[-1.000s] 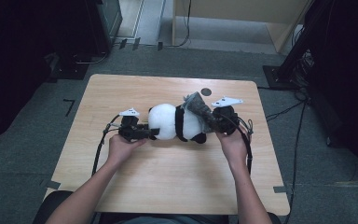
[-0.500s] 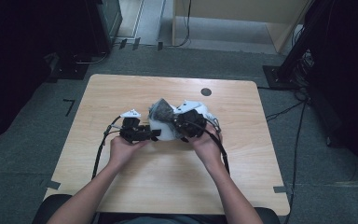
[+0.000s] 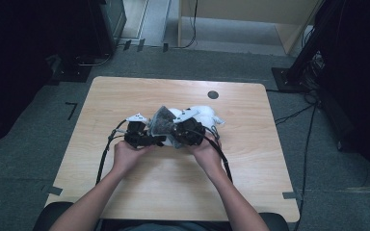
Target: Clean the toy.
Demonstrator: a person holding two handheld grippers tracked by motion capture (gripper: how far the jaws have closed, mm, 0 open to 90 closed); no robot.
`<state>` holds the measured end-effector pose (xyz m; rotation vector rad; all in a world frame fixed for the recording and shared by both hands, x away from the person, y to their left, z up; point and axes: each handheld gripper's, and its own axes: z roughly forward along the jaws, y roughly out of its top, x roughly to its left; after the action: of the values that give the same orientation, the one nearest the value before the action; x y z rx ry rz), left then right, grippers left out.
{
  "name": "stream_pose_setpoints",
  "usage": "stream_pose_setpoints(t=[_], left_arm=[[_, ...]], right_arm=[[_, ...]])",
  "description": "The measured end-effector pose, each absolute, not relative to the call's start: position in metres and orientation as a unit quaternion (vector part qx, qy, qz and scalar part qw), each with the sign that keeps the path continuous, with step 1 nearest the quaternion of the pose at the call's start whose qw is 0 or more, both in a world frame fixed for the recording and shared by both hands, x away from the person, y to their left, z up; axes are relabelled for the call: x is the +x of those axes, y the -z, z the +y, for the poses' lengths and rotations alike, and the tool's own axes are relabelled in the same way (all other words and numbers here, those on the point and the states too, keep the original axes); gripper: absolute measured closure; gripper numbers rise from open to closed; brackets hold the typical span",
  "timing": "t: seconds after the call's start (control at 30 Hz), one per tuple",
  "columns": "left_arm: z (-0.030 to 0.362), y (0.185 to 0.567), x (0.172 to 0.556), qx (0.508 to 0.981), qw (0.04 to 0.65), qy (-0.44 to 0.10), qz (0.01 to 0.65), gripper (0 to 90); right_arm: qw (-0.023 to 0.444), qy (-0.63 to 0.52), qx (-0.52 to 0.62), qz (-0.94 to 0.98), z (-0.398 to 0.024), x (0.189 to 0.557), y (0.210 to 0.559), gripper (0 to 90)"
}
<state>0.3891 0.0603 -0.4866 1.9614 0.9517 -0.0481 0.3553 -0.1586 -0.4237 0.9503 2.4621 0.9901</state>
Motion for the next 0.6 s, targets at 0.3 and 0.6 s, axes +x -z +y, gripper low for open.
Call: stream_pose_setpoints(t=[0.3,0.6], left_arm=[[0.061,0.487,0.391,0.801,0.461,0.022,0.382,54.1],[0.062,0.488,0.394,0.794,0.469,0.032,0.385,54.4]], right_arm=[[0.185,-0.35,0.373,0.839,-0.198,0.356,0.412,76.3],[0.19,-0.362,0.415,0.813,-0.237,0.354,0.401,76.1]])
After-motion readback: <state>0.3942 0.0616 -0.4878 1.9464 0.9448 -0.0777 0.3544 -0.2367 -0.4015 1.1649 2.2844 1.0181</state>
